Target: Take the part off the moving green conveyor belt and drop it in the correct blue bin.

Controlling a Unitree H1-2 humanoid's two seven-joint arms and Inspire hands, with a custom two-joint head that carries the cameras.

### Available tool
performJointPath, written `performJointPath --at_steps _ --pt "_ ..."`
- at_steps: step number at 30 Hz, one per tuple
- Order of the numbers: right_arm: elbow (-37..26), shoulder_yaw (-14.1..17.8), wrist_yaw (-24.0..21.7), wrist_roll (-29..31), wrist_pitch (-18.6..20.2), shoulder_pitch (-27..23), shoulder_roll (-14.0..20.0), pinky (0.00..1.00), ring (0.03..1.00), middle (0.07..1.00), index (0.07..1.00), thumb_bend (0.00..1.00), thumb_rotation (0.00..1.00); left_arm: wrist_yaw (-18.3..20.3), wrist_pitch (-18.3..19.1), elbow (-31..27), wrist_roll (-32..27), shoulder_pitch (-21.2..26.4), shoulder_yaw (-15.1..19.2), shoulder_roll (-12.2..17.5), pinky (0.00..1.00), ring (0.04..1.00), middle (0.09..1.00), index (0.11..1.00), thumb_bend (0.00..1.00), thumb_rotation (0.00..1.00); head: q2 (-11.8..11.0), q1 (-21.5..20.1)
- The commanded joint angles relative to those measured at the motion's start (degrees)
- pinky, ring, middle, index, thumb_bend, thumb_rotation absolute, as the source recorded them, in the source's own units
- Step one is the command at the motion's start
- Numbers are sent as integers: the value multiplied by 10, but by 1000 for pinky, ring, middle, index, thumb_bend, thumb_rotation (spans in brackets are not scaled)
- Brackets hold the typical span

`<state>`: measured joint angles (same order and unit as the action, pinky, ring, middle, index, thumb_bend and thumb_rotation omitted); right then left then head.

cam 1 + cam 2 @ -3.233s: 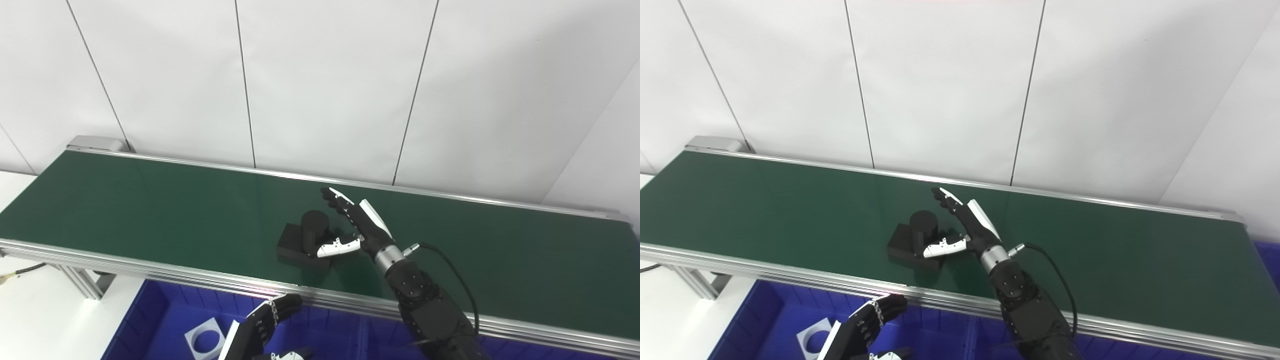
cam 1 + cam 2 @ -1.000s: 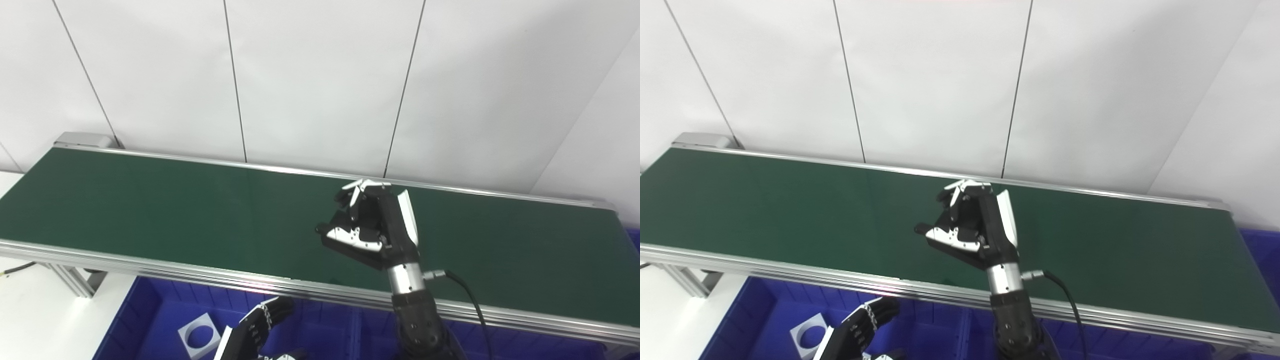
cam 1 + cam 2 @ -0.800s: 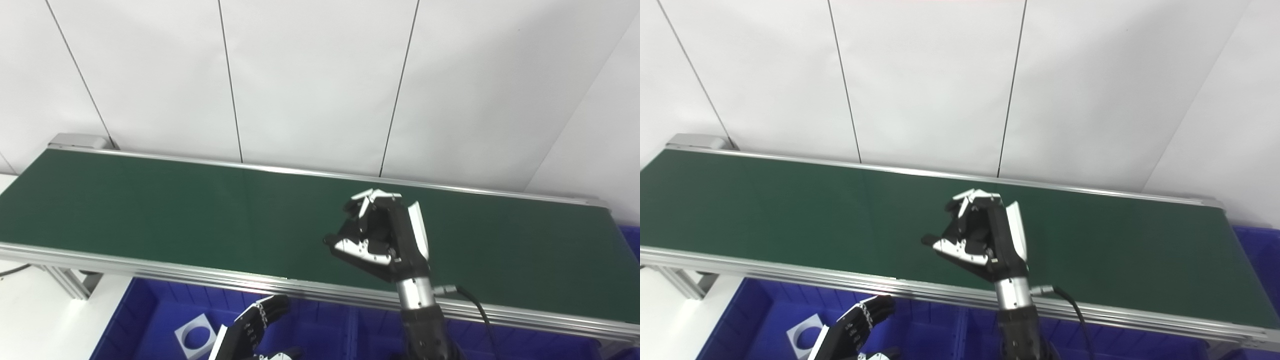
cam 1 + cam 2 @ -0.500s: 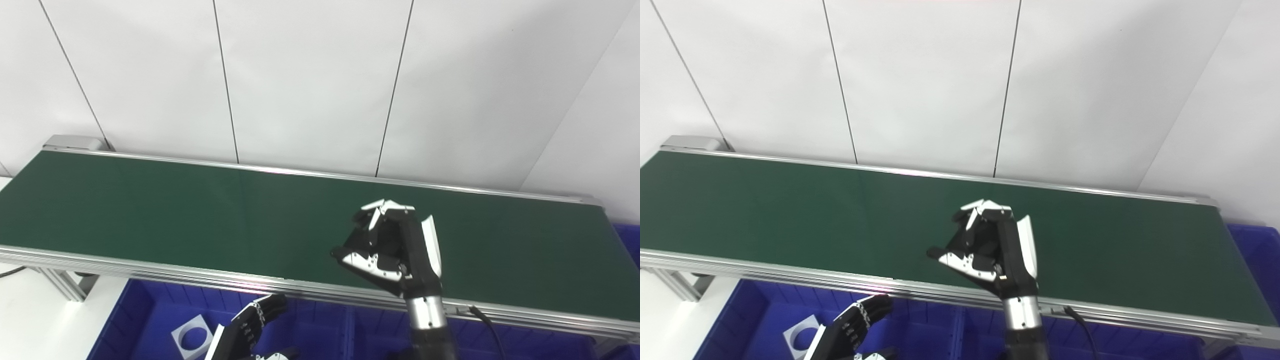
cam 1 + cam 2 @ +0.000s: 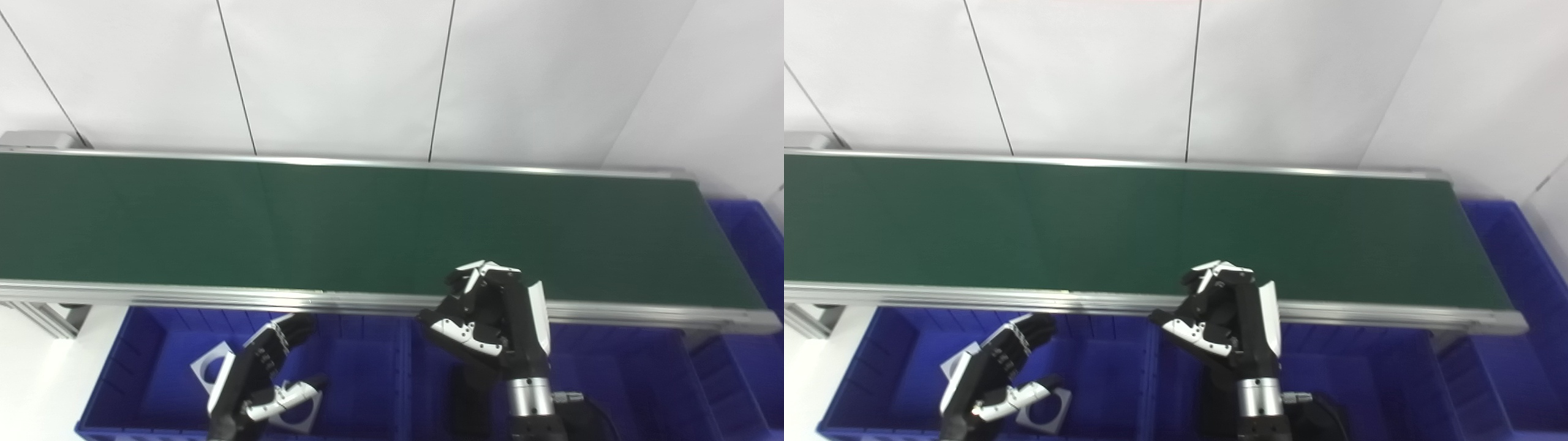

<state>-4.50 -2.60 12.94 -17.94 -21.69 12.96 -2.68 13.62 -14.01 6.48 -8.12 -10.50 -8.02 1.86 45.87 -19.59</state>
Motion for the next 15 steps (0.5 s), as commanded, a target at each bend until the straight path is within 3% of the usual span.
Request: performJointPath --at_steps 1,11,15 --pt "-25 7 13 2 -11 3 -10 63 437 495 111 526 0 12 -5 -20 -11 9 1 4 813 781 766 720 640 0 1 0" --pt "5 45 38 -2 -15 23 -7 63 435 498 114 526 0 15 2 -30 -12 10 4 13 772 771 758 712 630 0 11 -23" --pt "27 71 41 18 5 9 -2 60 438 492 113 527 0 16 9 -33 -15 10 7 15 769 768 759 710 624 0 12 -24"
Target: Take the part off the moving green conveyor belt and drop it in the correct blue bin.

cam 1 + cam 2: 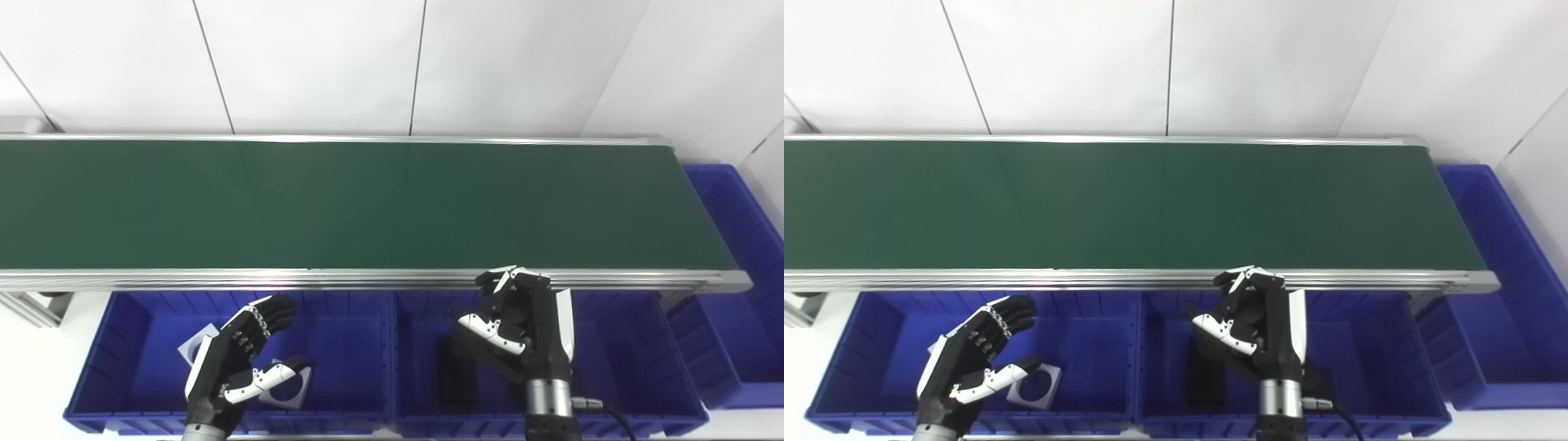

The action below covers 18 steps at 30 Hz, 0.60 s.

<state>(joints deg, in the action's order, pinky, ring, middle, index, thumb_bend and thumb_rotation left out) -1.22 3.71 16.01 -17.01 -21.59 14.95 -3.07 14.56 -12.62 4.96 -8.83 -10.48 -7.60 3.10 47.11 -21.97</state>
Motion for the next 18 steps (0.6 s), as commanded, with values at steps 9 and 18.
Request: performJointPath --at_steps 9,18 --pt "36 43 21 9 16 -45 12 65 437 493 127 527 0 7 1 -23 -11 7 3 7 767 767 758 714 627 0 -1 4" --pt "70 40 23 1 20 -65 25 229 435 425 357 528 0 6 5 -27 -12 4 2 6 775 768 759 713 629 0 -2 9"
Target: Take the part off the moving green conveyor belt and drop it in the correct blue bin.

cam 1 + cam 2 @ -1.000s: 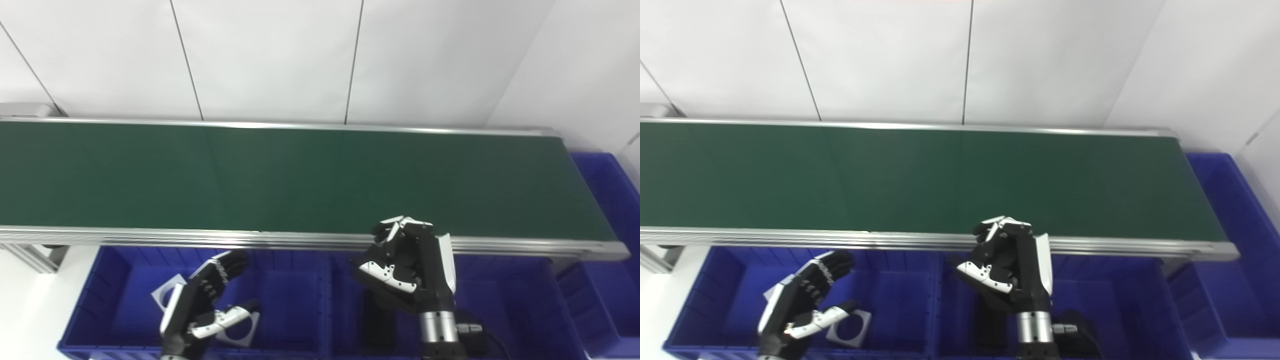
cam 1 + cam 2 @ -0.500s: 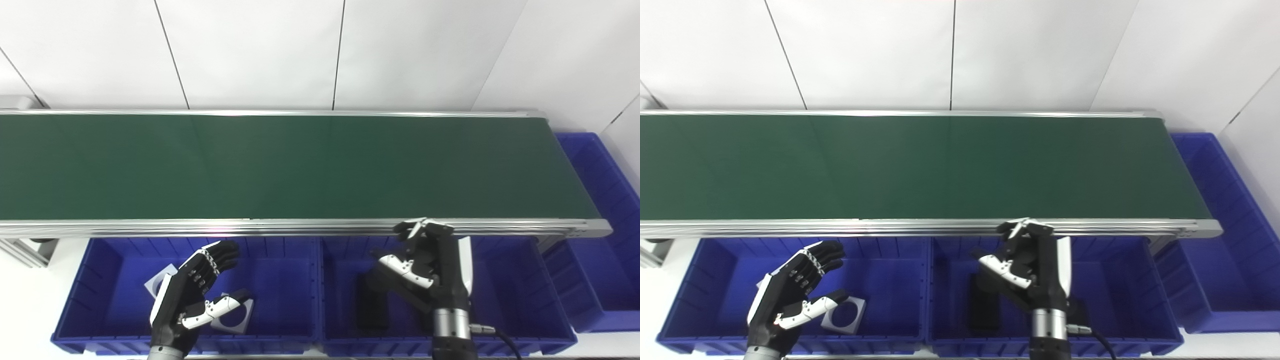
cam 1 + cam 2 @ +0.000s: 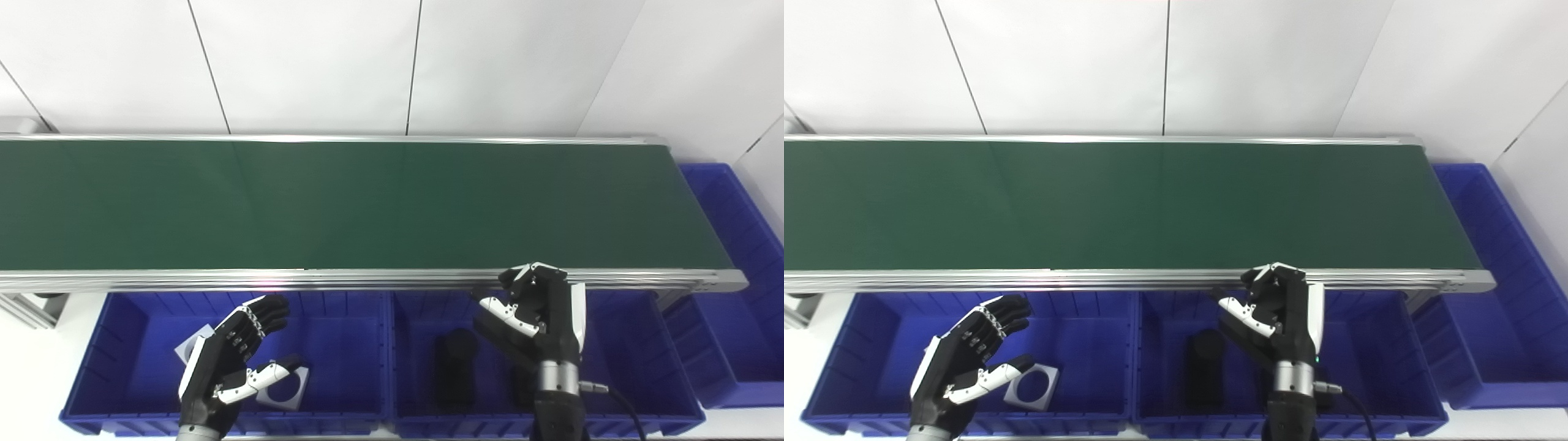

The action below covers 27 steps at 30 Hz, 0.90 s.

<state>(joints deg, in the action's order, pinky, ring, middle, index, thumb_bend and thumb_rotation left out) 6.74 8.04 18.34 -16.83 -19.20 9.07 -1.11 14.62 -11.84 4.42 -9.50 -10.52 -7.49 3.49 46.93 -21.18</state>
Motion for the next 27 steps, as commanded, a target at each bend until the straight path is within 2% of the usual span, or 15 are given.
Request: performJointPath --at_steps 1,2,3,4,6,7,10,12,19,22,27 --pt "-9 -8 -8 -1 -2 -4 9 235 435 440 367 529 0 5 -4 -21 -4 4 1 2 775 768 759 713 629 0 0 2" --pt "-9 -12 -13 -1 -1 -3 12 333 448 466 438 531 0 5 -5 -21 -2 4 1 2 771 765 758 712 627 0 0 2" --pt "-11 -16 -18 -1 1 -1 14 384 455 480 475 531 0 5 -7 -20 -2 4 1 2 769 764 757 712 627 0 -1 4" --pt "-14 -20 -22 -2 5 2 15 471 548 488 551 547 0 5 -8 -19 -1 4 1 2 768 764 758 713 626 0 -1 4" --pt "-21 -25 -28 -5 15 6 17 549 626 492 615 555 0 4 -9 -18 1 5 0 1 766 764 759 713 627 0 -1 6" --pt "-26 -29 -30 -11 22 8 19 595 668 620 653 642 75 5 -10 -17 1 6 0 1 766 766 759 714 626 0 -1 6" --pt "-34 -43 -33 -41 39 16 24 692 765 775 778 717 286 6 -11 -13 1 8 -2 0 772 767 759 714 622 0 -3 9" --pt "-36 -50 -37 -45 44 19 27 723 788 800 805 726 323 7 -12 -11 -1 9 -2 0 771 767 759 714 621 0 -4 8" --pt "-65 -72 -55 -62 65 34 36 842 883 907 943 832 605 11 -12 -7 -6 12 -4 -2 792 775 760 711 631 0 -6 8" --pt "-85 -81 -68 -61 74 43 41 869 907 932 967 843 642 15 -14 -4 -7 13 -4 -2 796 776 763 714 629 0 -8 9" --pt "-105 -85 -73 -49 65 50 44 891 919 927 958 801 572 17 -13 -3 -7 12 -4 -6 802 777 768 716 636 0 -13 13"
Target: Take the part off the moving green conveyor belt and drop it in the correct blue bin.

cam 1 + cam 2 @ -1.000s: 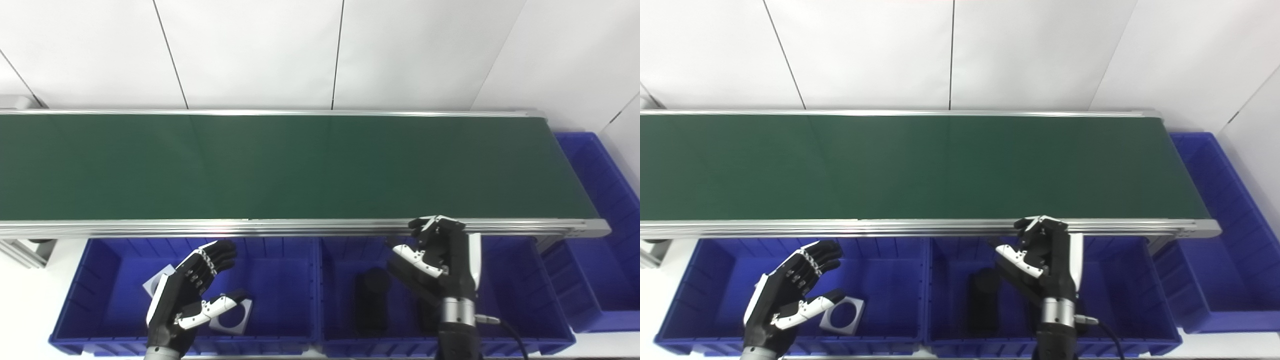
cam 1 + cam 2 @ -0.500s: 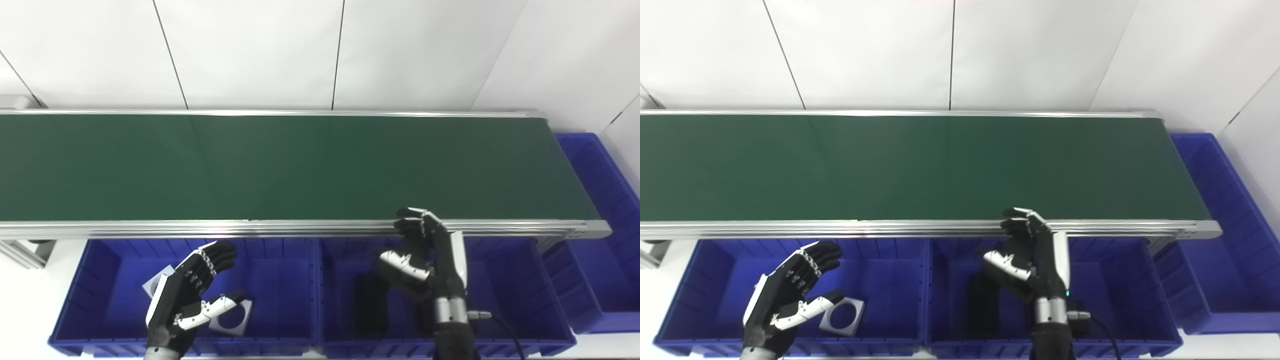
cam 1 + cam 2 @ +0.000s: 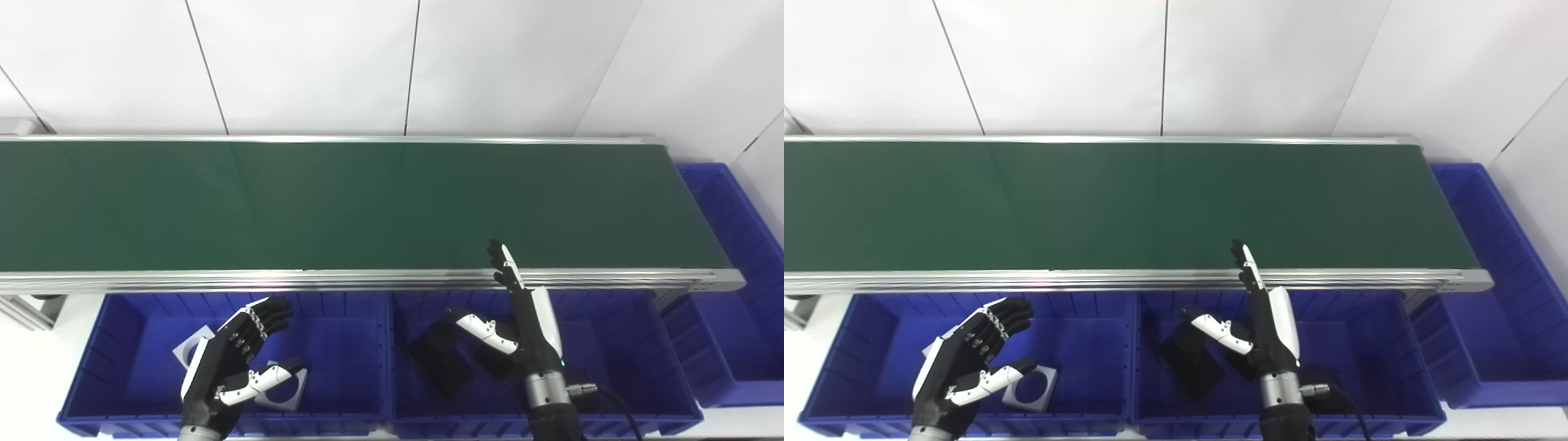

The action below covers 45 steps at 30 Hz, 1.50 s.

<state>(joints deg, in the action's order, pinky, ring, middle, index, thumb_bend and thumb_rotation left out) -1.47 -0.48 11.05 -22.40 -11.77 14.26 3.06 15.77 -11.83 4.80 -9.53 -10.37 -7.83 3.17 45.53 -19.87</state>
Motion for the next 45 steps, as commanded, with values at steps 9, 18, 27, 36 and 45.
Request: performJointPath --at_steps 9,18,27,36,45 --pt "-38 -30 -34 91 -109 17 18 710 810 850 866 694 272 5 -37 14 3 13 -3 -9 790 767 766 720 647 0 -15 27" --pt "12 -64 -75 127 -143 24 25 721 800 850 868 700 196 7 -52 37 7 23 -4 -10 858 780 775 728 643 0 -48 49" --pt "59 -72 -93 131 -138 19 23 710 812 865 894 745 267 10 -86 52 1 26 -4 -14 906 890 864 754 634 0 -66 66" --pt "101 -71 -96 145 -146 16 22 739 842 911 925 731 257 6 -109 65 2 26 -1 -21 923 905 899 777 658 0 -79 75" --pt "108 -65 -80 135 -150 13 23 776 850 903 923 751 264 7 -114 71 -2 21 -1 -23 938 896 892 791 670 0 -90 78"
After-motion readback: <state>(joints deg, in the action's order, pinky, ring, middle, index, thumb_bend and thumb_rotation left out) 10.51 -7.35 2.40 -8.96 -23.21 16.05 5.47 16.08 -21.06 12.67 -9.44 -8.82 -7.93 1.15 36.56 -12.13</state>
